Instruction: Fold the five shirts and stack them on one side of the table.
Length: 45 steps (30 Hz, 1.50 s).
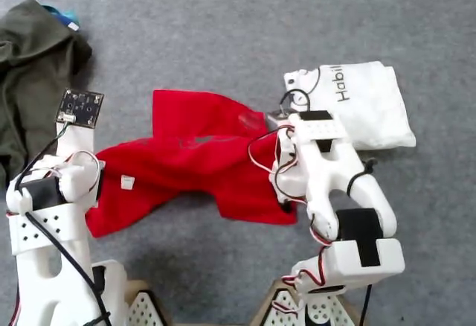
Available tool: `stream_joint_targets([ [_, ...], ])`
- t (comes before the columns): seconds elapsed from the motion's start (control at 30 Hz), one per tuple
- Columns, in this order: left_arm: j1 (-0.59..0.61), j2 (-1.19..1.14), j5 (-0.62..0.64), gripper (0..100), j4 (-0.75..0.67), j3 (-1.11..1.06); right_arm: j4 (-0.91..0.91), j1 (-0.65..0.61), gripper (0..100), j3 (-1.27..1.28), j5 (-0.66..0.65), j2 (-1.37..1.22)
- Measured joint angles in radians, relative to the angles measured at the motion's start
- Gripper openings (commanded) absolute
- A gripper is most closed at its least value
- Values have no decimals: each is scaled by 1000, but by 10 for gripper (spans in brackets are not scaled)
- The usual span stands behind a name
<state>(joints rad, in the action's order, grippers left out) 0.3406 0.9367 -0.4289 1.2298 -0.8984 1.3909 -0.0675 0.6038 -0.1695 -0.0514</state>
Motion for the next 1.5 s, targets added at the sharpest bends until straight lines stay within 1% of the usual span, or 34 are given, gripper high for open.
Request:
stream_joint_targets([
  [0.17,0,0,0,29,0,0,0,-6,201,23,5,0],
  [0.37,0,0,0,29,0,0,0,-77,201,61,8,0],
  [0.57,0,0,0,29,0,0,-2,-78,201,60,31,0],
  [0.7,0,0,0,29,0,0,-54,-78,201,60,31,0],
  [1.0,0,0,0,29,0,-8,-106,-78,201,60,35,-21],
  [1.07,0,0,0,29,0,-23,-121,-81,181,60,35,-40],
  [1.2,0,0,0,29,0,-43,-160,-75,65,57,35,-89],
  [1.4,0,0,0,29,0,-43,-170,-72,69,55,35,-104],
  [1.5,0,0,0,29,0,-43,-170,-71,42,55,35,-103],
])
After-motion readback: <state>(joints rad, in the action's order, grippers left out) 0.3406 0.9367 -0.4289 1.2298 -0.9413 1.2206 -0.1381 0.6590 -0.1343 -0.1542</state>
